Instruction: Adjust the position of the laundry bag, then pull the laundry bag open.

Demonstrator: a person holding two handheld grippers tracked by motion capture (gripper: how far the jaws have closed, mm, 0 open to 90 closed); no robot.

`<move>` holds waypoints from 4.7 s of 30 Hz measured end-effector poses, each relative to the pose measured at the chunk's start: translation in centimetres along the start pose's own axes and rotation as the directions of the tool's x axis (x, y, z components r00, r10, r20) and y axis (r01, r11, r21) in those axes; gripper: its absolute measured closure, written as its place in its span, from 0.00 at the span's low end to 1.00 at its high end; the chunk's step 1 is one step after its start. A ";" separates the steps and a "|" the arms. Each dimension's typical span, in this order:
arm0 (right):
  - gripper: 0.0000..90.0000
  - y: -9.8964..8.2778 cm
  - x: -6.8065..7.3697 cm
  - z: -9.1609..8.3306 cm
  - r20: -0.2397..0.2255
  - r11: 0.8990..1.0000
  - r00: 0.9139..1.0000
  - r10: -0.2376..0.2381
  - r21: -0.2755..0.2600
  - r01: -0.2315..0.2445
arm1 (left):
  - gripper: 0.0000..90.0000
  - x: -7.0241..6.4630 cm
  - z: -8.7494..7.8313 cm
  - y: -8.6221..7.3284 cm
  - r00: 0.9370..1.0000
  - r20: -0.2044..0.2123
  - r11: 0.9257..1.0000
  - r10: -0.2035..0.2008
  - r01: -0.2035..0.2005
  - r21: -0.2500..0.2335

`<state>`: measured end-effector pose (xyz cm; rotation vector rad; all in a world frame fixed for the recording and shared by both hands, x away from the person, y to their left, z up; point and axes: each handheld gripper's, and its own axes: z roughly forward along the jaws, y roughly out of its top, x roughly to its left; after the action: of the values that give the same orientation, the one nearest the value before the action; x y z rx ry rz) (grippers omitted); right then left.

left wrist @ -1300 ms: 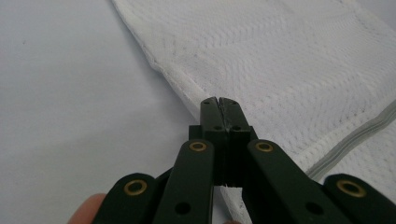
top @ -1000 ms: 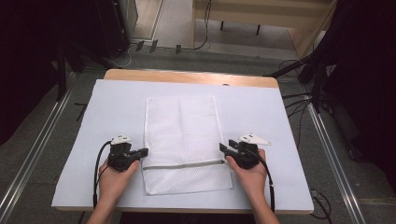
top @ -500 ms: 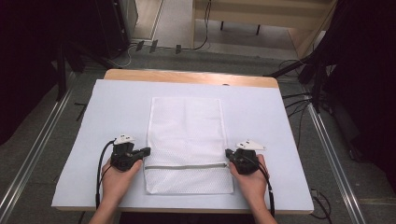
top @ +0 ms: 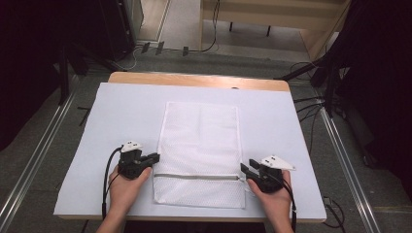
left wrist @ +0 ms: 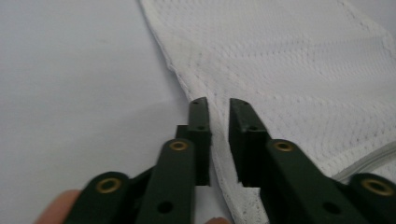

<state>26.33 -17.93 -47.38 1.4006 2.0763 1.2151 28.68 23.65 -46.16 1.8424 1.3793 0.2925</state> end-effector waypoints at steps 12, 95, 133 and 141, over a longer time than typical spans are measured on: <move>0.58 -3.8 -0.1 -5.2 -0.069 0.997 0.997 0.024 -0.071 -0.029 | 0.46 -1.2 -1.9 -0.2 0.998 -0.047 0.997 0.035 -0.038 -0.074; 1.00 -3.7 4.2 -3.8 -0.007 0.992 0.994 -0.106 -0.066 0.105 | 0.92 -20.5 8.2 4.0 0.917 0.367 0.970 0.158 -0.213 0.115; 1.00 -2.6 4.6 -4.6 0.071 0.981 0.989 -0.129 -0.139 0.138 | 0.98 -17.7 7.3 2.0 0.899 0.424 0.977 0.114 -0.179 0.117; 1.00 -2.3 3.3 -5.6 0.107 0.981 0.991 -0.080 -0.167 0.097 | 0.98 -14.8 6.6 1.0 0.931 0.354 0.981 0.090 -0.145 0.132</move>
<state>19.72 -17.92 -45.57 1.2512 1.8967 1.2304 27.78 7.43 -45.80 1.9955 1.0743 -0.0838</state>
